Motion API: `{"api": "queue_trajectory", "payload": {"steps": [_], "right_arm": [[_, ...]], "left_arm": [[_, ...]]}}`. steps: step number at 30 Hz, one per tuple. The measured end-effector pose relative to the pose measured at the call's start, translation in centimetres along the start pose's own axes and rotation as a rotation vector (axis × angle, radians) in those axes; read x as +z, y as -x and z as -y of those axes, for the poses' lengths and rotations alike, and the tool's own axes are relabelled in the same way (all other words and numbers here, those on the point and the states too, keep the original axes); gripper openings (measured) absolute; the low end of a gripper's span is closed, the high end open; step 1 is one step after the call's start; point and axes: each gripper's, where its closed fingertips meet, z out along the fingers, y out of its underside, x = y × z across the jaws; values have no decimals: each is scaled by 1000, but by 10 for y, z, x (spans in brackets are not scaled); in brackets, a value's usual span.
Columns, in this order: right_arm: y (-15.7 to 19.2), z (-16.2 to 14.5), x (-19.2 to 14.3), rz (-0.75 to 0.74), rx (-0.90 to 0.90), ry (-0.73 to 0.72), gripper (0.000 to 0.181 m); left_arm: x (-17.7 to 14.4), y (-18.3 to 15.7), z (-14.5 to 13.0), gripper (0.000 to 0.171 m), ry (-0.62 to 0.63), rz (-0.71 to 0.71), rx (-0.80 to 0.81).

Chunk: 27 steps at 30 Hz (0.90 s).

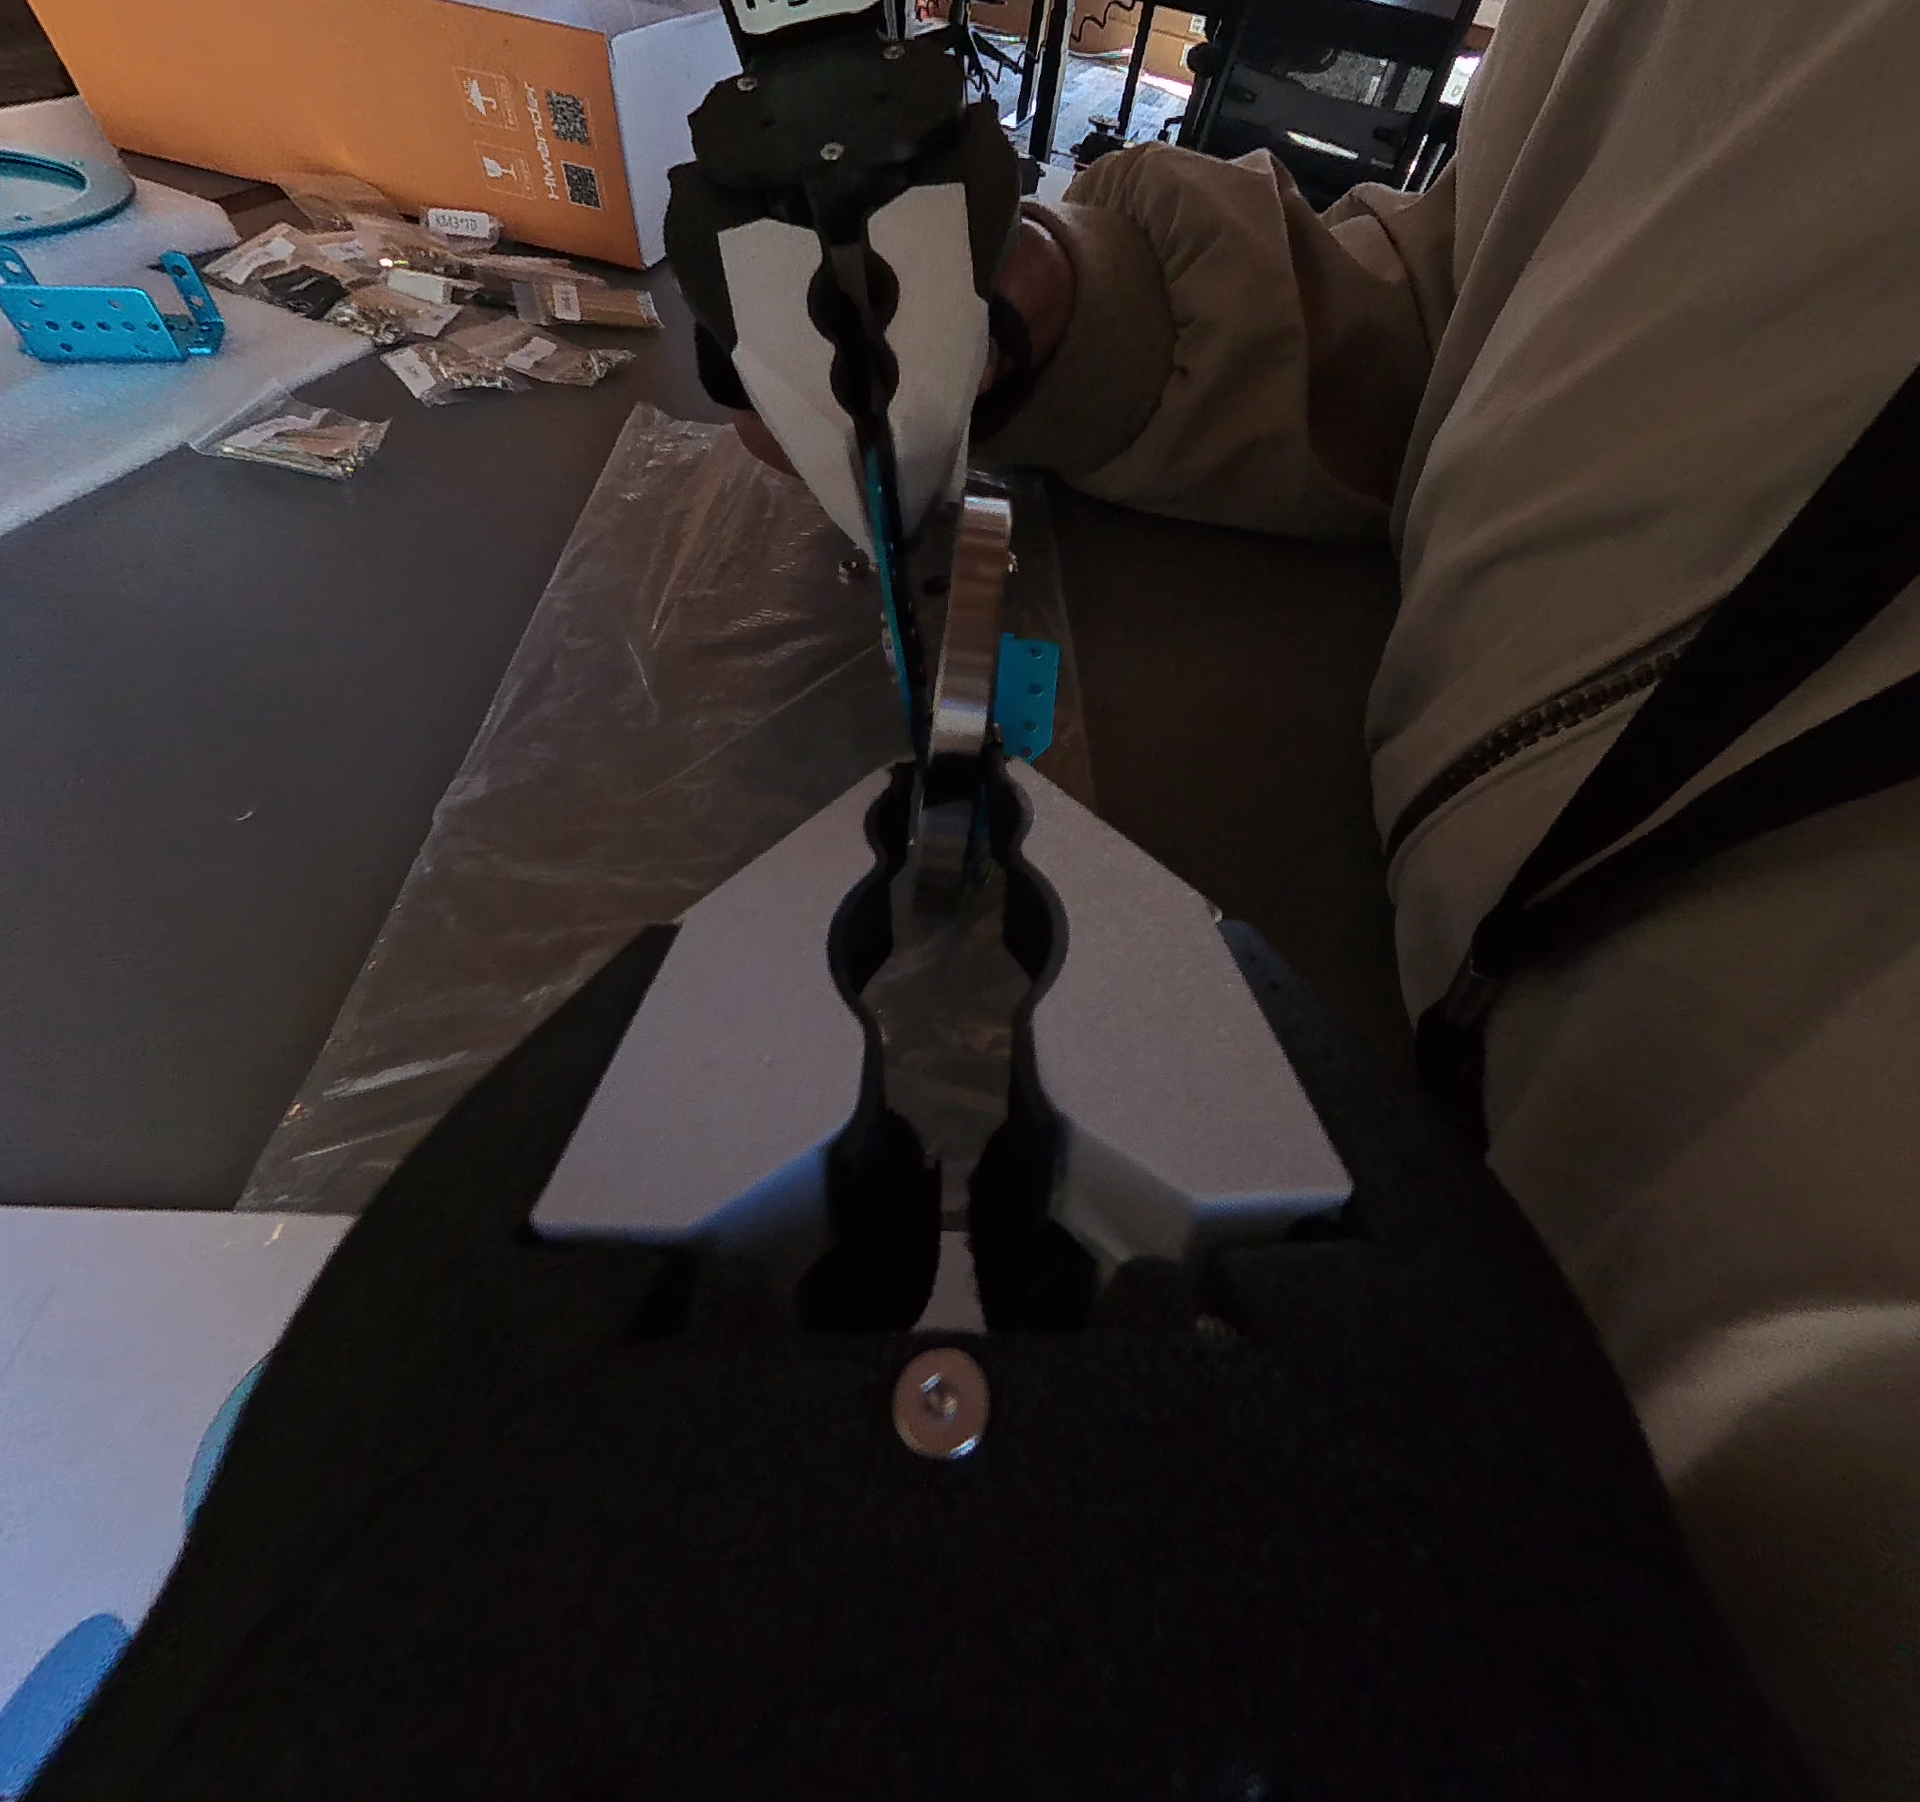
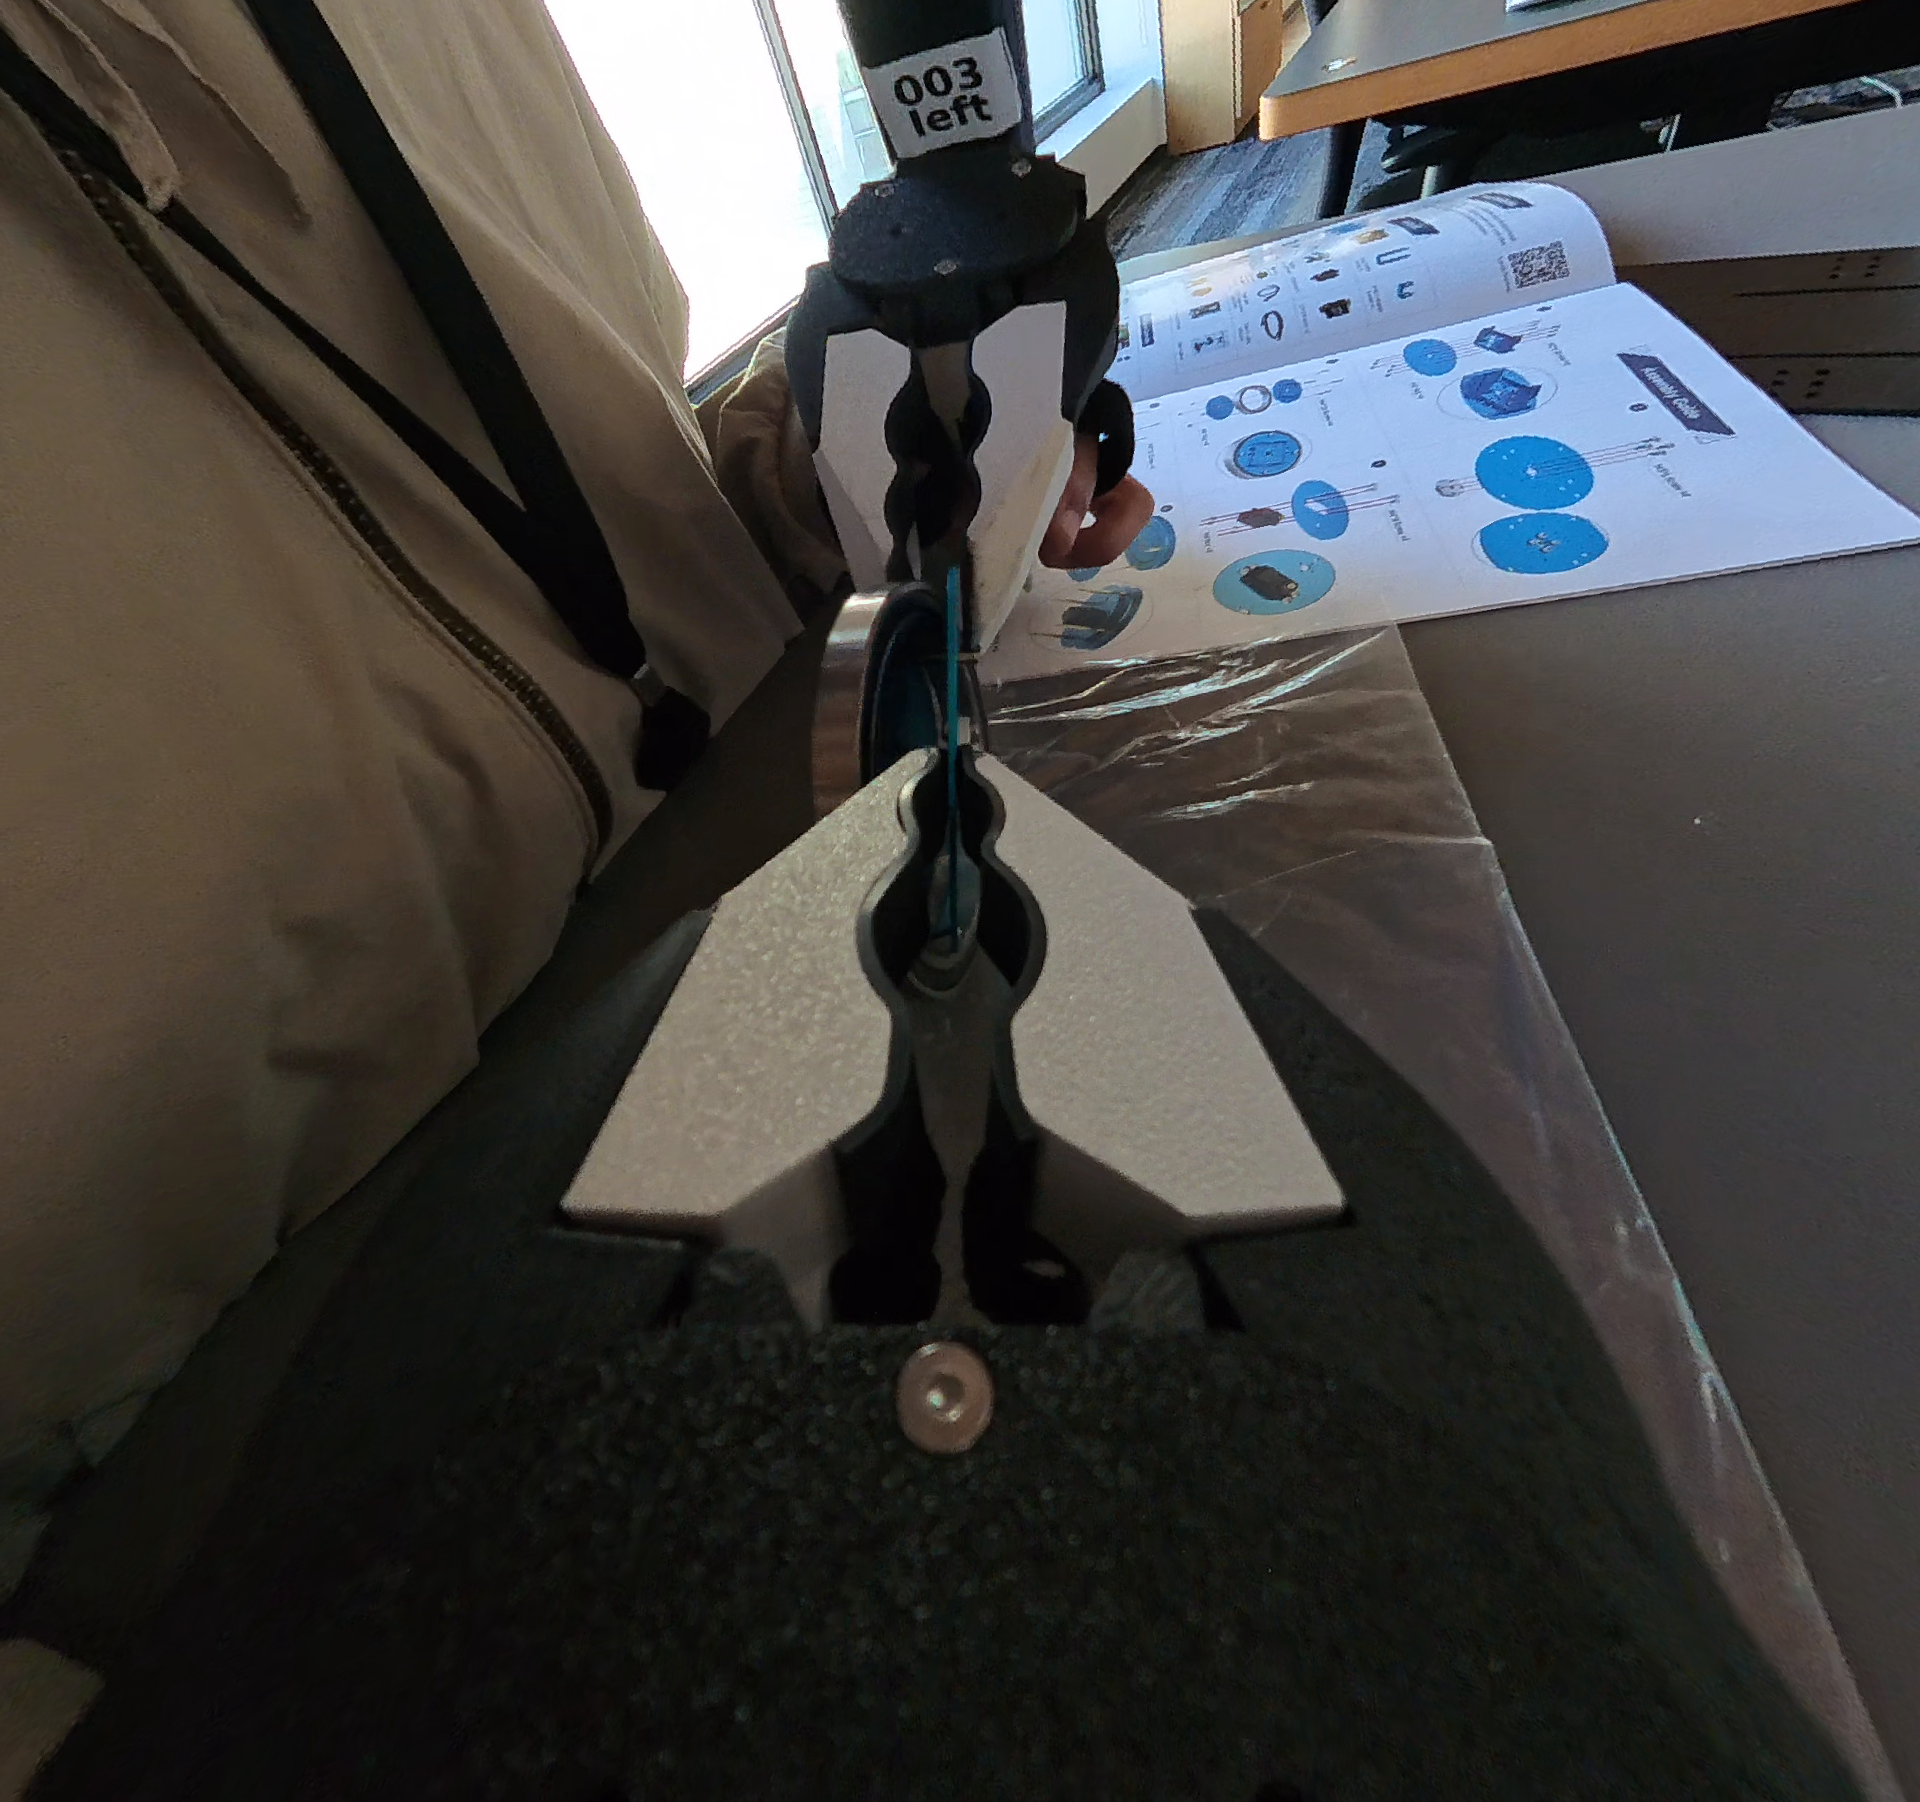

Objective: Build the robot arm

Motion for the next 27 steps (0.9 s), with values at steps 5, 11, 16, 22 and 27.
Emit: {"api": "queue_trajectory", "payload": {"steps": [5,11,16,22,27], "right_arm": [[1,-1,-1,9,7,2,0],[4,-3,-1,26,20,-8,1],[6,5,-8,54,62,-51,10],[14,25,-3,72,55,-89,49],[7,23,19,-51,-35,59,42]], "left_arm": [[1,-2,0,13,1,-11,27],[2,-4,1,11,-14,-30,31],[3,-5,2,11,-20,-31,42],[4,-4,3,11,-25,-32,28],[5,-4,4,11,-29,-31,21]]}}
